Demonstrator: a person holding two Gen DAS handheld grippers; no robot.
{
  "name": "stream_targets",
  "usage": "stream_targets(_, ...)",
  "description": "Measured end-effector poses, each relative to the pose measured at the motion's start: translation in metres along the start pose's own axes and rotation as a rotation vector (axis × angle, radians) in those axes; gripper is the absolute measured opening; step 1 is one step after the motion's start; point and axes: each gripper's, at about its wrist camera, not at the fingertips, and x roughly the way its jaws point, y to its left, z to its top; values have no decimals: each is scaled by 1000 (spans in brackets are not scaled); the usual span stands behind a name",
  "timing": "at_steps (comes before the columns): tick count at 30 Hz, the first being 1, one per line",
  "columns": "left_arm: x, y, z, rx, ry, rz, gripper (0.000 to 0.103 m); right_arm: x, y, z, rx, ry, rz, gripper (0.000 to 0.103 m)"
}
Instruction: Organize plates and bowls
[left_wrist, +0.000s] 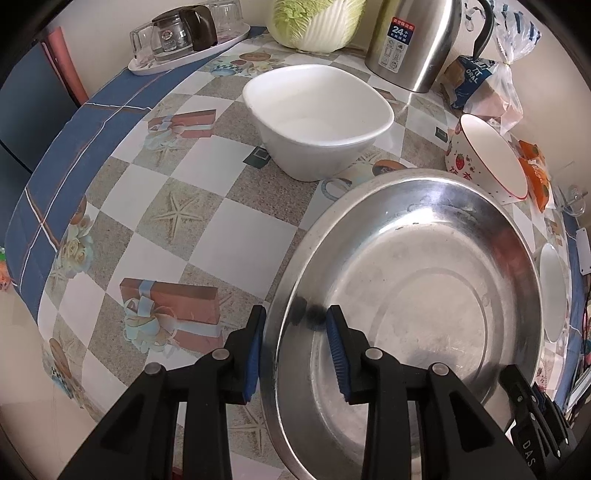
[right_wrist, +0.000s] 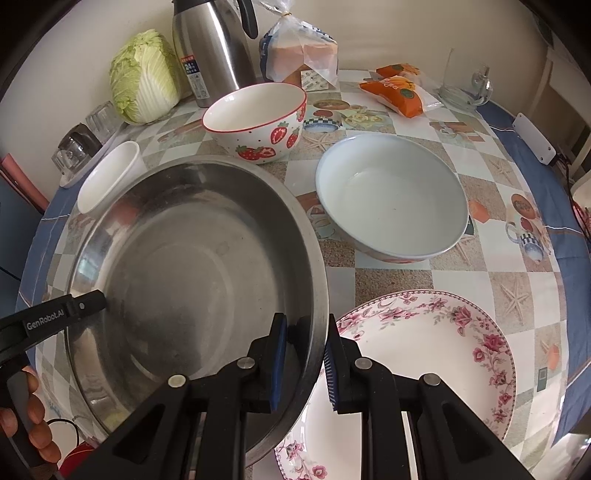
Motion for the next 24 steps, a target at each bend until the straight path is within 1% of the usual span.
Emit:
stream_targets(8, 0, 0, 0, -5, 4, -1, 35, 1, 0, 0, -1, 10, 5, 22)
stream_targets(10, -1, 0, 1, -7, 3, -7, 37, 1, -1, 1, 7, 11, 12, 21)
stream_targets(12, -3, 1, 1, -10, -2, -13, 42, 1, -2, 0, 12, 13, 13, 21)
stream_targets(13, -5, 1, 1, -10, -6, -15, 43, 2, -3, 0, 15, 15, 13, 21)
stream_targets(14, -6, 1, 1, -9, -10, -15, 43, 1, -3, 0, 18, 16, 11, 24)
stream_targets(22, -22, 0, 1, -2, -57, -18, 43, -13, -5, 2, 27, -35, 20, 25)
stream_targets(24, -27, 0, 1, 3, -71, -18, 46, -18, -6, 4, 30, -51, 20, 25)
